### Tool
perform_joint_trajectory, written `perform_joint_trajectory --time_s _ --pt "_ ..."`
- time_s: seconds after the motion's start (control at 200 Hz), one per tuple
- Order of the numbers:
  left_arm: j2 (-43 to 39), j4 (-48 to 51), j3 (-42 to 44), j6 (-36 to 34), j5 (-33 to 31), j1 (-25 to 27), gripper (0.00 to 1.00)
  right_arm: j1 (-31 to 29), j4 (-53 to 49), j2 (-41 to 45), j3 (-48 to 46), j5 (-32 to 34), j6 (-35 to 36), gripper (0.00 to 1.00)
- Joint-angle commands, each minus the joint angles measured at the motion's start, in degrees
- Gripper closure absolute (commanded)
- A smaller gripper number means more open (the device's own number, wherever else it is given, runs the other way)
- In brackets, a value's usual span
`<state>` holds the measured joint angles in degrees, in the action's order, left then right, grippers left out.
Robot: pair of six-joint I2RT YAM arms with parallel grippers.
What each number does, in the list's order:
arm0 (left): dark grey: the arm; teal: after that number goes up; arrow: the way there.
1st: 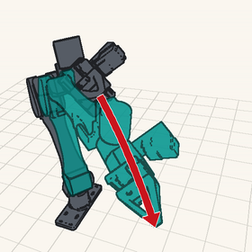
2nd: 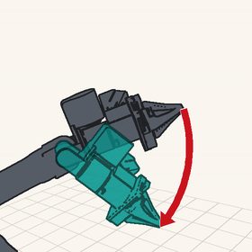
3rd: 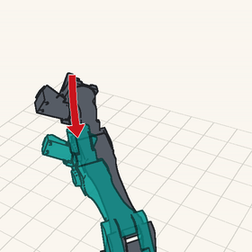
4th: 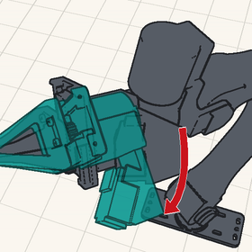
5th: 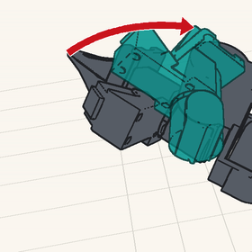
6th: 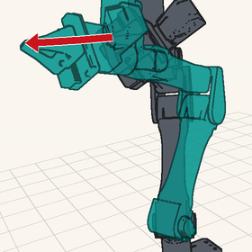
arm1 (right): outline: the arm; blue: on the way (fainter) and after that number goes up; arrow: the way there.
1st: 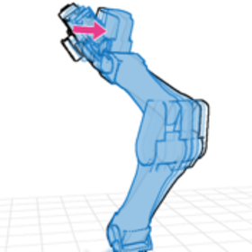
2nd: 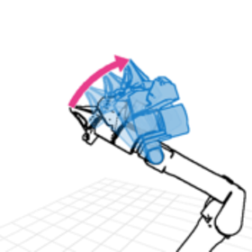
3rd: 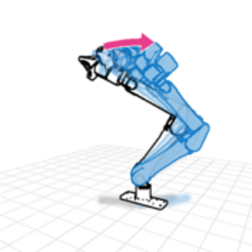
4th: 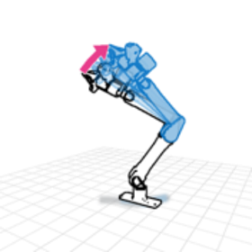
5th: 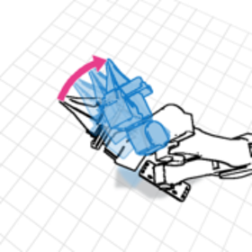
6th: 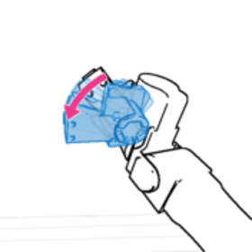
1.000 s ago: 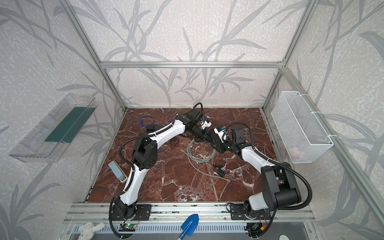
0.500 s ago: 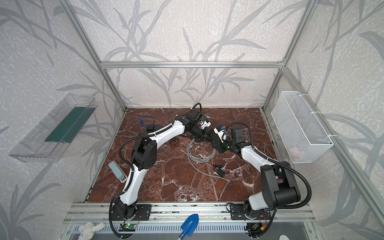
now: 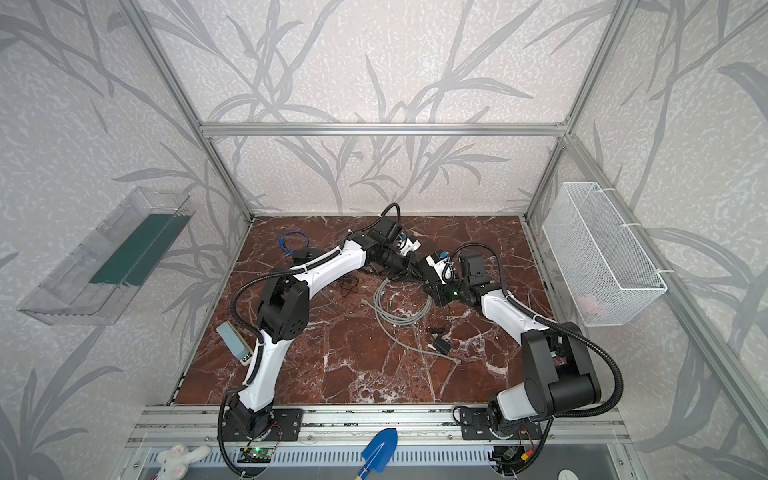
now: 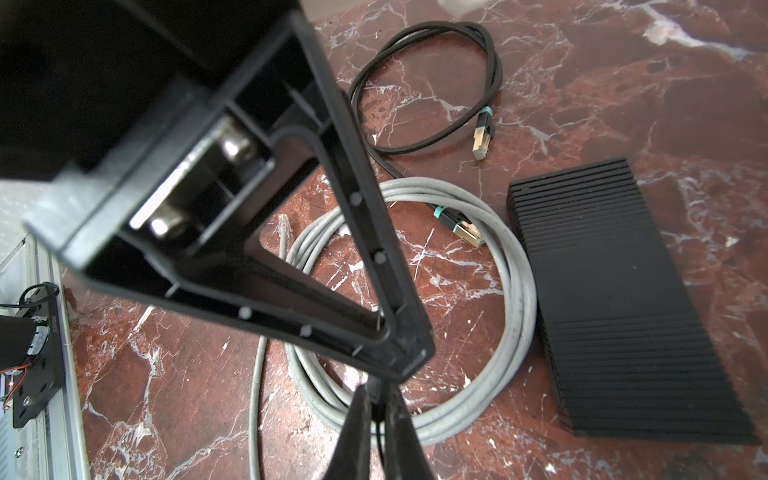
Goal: Insert the plug into the switch port
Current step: 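Lift the barrel plug with the right gripper while the left gripper draws back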
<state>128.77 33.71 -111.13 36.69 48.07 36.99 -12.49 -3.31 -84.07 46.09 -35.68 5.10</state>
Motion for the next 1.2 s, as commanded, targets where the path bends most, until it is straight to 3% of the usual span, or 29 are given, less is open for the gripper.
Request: perform_joint_trajectory --time_s 0.0,0.16,0.26,0.445,0.655,0.965,1.065,1.195 --pt "-2.9 0.0 1.0 0.3 0.0 -0.1 0.92 -0.1 1.2 1.2 1.0 1.1 -1.2 0.92" --pt "-3.2 2.6 0.2 -3.2 -4.8 -1.2 0.70 0.1 -3.8 2.7 2.1 5.4 1.3 0.94" --pt "-1.8 5.8 -2.7 -8.6 -12.0 -2.9 0.67 0.3 -11.2 2.0 4.7 10.1 5.4 0.94" --pt "4.3 8.8 -11.2 -19.6 -23.9 -4.0 0.63 0.7 -24.3 -3.8 11.8 25.4 7.9 0.94" --pt "13.3 7.7 -22.3 -23.5 -25.7 -4.0 0.60 1.0 -31.5 -11.4 15.8 35.7 11.0 0.95" --pt "22.4 4.0 -29.9 -21.1 -21.4 -4.1 0.53 2.8 -28.4 -15.7 13.9 35.1 15.4 0.98" --pt "23.1 3.4 -29.6 -20.9 -19.7 -4.0 0.53 3.0 -23.8 -15.9 12.0 32.4 19.2 0.98" --pt "24.0 2.8 -29.3 -20.9 -17.9 -3.9 0.52 3.4 -25.9 -19.2 14.8 31.8 25.1 0.98"
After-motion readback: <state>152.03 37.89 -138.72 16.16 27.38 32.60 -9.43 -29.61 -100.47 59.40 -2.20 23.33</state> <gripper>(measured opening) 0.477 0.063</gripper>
